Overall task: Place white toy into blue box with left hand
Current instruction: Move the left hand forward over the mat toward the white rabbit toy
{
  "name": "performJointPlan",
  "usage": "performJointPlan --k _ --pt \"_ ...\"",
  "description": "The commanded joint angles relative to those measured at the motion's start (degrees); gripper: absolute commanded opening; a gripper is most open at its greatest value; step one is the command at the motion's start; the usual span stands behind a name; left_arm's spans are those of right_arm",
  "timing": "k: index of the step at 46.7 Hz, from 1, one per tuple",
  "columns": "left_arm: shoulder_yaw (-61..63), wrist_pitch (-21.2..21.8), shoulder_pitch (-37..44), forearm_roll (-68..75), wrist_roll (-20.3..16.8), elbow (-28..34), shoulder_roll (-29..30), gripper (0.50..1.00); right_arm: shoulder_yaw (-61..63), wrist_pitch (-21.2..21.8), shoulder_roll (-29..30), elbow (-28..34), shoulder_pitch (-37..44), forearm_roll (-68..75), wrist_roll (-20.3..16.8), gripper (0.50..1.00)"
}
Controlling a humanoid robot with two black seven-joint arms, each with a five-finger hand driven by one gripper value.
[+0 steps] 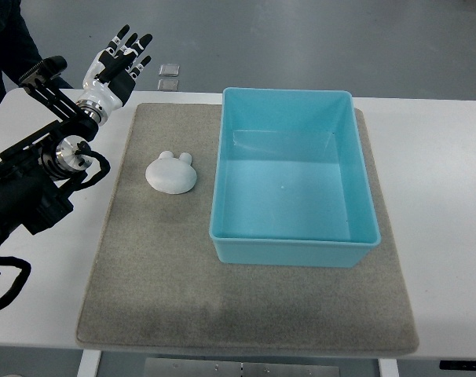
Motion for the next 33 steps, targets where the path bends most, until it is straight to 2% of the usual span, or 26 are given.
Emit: performJointPlan --k 1,33 --pt "0.07 -0.01 0.00 0.39 0.00 0.00 -0.09 0.994 0.00 -0.01 0.00 -0.07 -0.01 0.02 0.00 0.936" --pt "0.42 -0.09 0.09 0.65 0.00 -0.18 -0.09 0.994 0.00 -0.01 0.00 0.02 -0.01 -0.07 0.00 0.936"
